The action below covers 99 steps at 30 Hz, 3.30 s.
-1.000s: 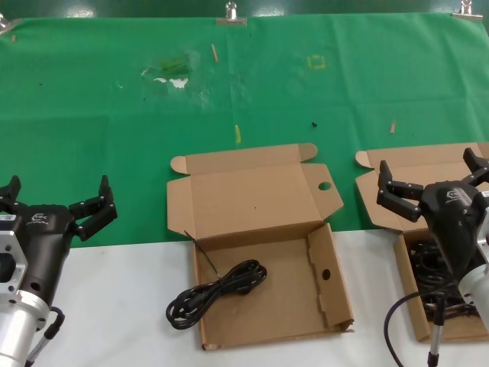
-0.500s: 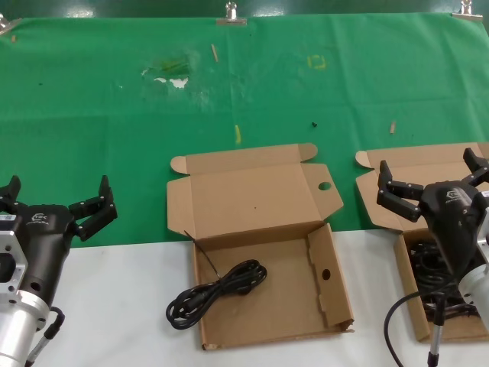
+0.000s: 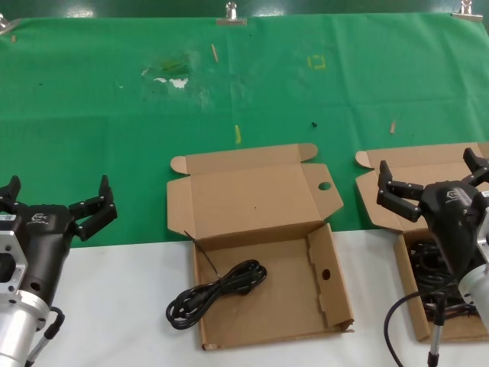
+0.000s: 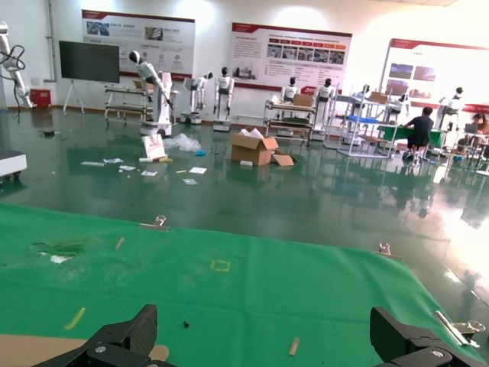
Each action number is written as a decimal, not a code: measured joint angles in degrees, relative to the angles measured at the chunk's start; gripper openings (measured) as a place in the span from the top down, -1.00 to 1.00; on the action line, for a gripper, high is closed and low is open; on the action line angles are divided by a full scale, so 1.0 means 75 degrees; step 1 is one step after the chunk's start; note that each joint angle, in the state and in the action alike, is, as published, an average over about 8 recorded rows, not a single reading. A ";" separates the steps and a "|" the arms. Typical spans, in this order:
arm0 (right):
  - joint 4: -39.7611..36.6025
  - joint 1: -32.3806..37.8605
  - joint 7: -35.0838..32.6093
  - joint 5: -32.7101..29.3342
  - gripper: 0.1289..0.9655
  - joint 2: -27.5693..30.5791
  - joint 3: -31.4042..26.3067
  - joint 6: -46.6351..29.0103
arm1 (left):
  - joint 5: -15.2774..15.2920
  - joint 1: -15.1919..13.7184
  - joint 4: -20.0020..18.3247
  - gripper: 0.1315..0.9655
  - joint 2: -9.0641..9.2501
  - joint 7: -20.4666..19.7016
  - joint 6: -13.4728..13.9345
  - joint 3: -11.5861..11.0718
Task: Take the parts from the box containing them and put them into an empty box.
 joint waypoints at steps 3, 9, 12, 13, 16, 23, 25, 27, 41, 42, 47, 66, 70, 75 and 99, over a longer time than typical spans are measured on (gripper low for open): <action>0.0000 0.0000 0.0000 0.0000 -1.00 0.0000 0.0000 0.0000 | 0.0000 0.0000 0.0000 -1.00 0.0000 0.0000 0.0000 0.0000; 0.0000 0.0000 0.0000 0.0000 -1.00 0.0000 0.0000 0.0000 | 0.0000 0.0000 0.0000 -1.00 0.0000 0.0000 0.0000 0.0000; 0.0000 0.0000 0.0000 0.0000 -1.00 0.0000 0.0000 0.0000 | 0.0000 0.0000 0.0000 -1.00 0.0000 0.0000 0.0000 0.0000; 0.0000 0.0000 0.0000 0.0000 -1.00 0.0000 0.0000 0.0000 | 0.0000 0.0000 0.0000 -1.00 0.0000 0.0000 0.0000 0.0000; 0.0000 0.0000 0.0000 0.0000 -1.00 0.0000 0.0000 0.0000 | 0.0000 0.0000 0.0000 -1.00 0.0000 0.0000 0.0000 0.0000; 0.0000 0.0000 0.0000 0.0000 -1.00 0.0000 0.0000 0.0000 | 0.0000 0.0000 0.0000 -1.00 0.0000 0.0000 0.0000 0.0000; 0.0000 0.0000 0.0000 0.0000 -1.00 0.0000 0.0000 0.0000 | 0.0000 0.0000 0.0000 -1.00 0.0000 0.0000 0.0000 0.0000; 0.0000 0.0000 0.0000 0.0000 -1.00 0.0000 0.0000 0.0000 | 0.0000 0.0000 0.0000 -1.00 0.0000 0.0000 0.0000 0.0000; 0.0000 0.0000 0.0000 0.0000 -1.00 0.0000 0.0000 0.0000 | 0.0000 0.0000 0.0000 -1.00 0.0000 0.0000 0.0000 0.0000; 0.0000 0.0000 0.0000 0.0000 -1.00 0.0000 0.0000 0.0000 | 0.0000 0.0000 0.0000 -1.00 0.0000 0.0000 0.0000 0.0000; 0.0000 0.0000 0.0000 0.0000 -1.00 0.0000 0.0000 0.0000 | 0.0000 0.0000 0.0000 -1.00 0.0000 0.0000 0.0000 0.0000; 0.0000 0.0000 0.0000 0.0000 -1.00 0.0000 0.0000 0.0000 | 0.0000 0.0000 0.0000 -1.00 0.0000 0.0000 0.0000 0.0000; 0.0000 0.0000 0.0000 0.0000 -1.00 0.0000 0.0000 0.0000 | 0.0000 0.0000 0.0000 -1.00 0.0000 0.0000 0.0000 0.0000; 0.0000 0.0000 0.0000 0.0000 -1.00 0.0000 0.0000 0.0000 | 0.0000 0.0000 0.0000 -1.00 0.0000 0.0000 0.0000 0.0000; 0.0000 0.0000 0.0000 0.0000 -1.00 0.0000 0.0000 0.0000 | 0.0000 0.0000 0.0000 -1.00 0.0000 0.0000 0.0000 0.0000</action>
